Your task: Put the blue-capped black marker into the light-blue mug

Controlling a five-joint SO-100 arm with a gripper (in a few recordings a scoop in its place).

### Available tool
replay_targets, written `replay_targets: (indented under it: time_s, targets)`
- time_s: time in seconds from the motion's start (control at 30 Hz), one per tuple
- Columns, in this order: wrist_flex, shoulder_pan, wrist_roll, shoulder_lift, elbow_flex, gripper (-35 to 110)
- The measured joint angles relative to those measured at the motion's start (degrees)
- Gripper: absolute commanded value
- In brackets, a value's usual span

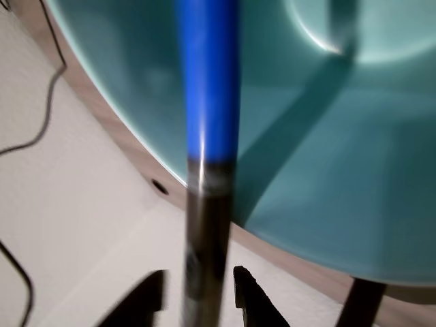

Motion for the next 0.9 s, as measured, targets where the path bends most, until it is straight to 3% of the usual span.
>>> replay_targets:
  time_s: [0.27, 0.33, 0.4, 0.53, 0.9]
  targets:
    - [1.7, 0.1, -3.3, -0.2, 0.0, 32]
    - [4.0, -1.4, -5.2, 0.4, 0.0, 23]
    - [7.6, -2.7, -7.9, 2.2, 0.0, 0]
    - [12.5, -7.0, -13.7, 8.6, 3.4, 0]
    - [12.3, -25.1, -31.9, 61.2, 49.6, 0]
